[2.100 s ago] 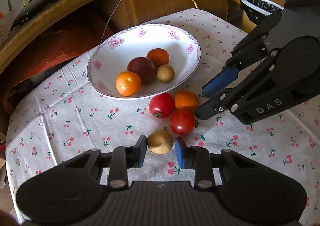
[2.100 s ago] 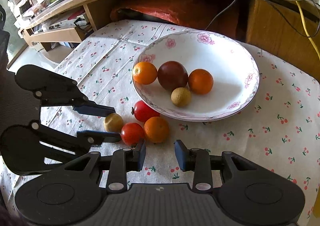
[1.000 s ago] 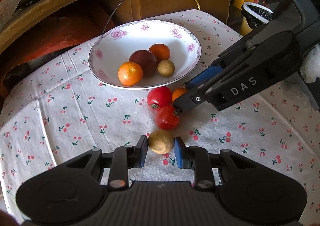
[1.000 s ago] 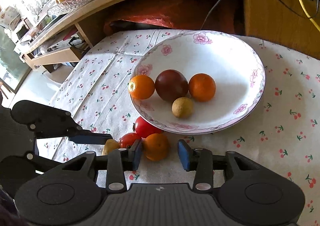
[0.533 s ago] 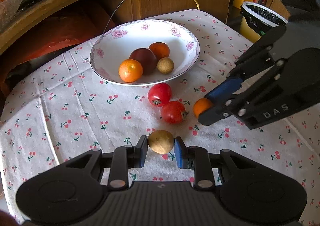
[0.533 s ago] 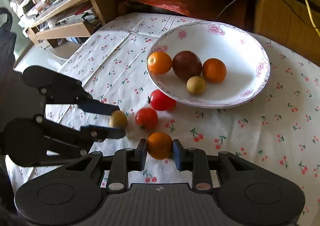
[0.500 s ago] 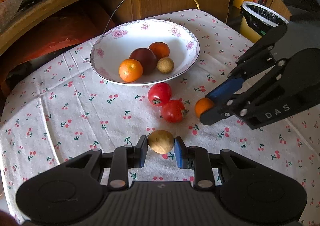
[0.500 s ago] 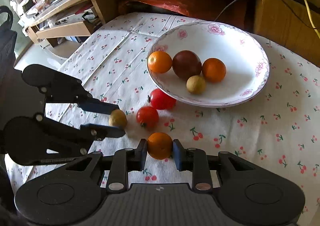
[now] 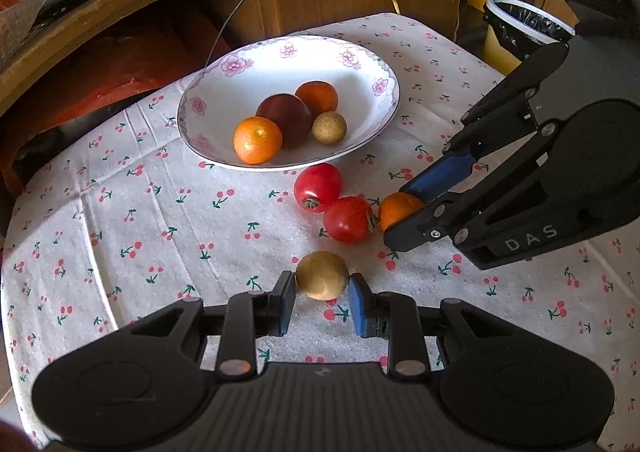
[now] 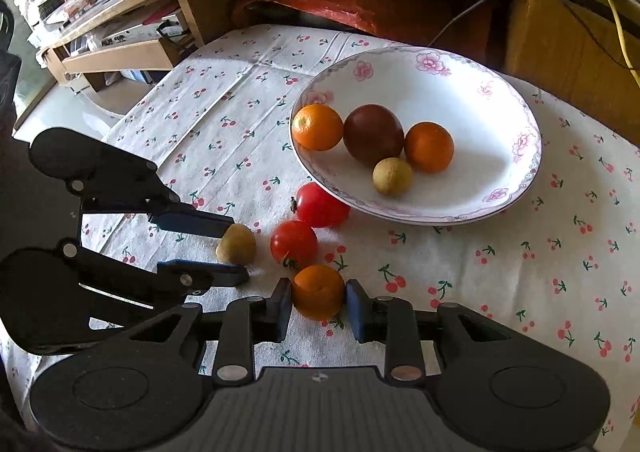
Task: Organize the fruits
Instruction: 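Carry the brown fruit and orange over the white bowl with both tools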
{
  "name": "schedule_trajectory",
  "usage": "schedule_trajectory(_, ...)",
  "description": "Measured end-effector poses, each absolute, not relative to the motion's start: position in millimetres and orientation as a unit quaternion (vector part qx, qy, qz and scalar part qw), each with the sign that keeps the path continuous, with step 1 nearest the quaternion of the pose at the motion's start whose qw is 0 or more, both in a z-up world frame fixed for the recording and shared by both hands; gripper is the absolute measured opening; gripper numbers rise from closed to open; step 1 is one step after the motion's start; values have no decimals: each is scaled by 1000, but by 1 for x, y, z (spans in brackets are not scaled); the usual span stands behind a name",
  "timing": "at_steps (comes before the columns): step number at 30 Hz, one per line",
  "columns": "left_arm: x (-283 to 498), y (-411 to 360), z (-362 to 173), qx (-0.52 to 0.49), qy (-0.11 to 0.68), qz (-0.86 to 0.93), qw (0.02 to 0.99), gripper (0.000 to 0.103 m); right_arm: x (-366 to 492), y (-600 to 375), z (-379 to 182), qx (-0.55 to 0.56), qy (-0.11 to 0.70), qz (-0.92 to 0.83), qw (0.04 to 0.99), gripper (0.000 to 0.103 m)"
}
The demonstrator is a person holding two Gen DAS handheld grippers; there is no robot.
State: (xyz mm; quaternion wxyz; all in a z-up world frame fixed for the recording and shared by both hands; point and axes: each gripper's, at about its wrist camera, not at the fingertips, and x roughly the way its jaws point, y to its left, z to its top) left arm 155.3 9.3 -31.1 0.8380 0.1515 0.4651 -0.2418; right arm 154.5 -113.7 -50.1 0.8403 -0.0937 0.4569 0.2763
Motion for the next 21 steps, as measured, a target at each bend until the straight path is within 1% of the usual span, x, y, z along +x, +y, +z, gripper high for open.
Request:
schedule_trajectory(9,156,5,-26,158,461,-236,841,36,150,-119,-45,-84,455,267,845,23)
schedule_trajectory(21,174,6,-5,138,432,-213,865,36,155,-130,-22,-55,420,253,870,23)
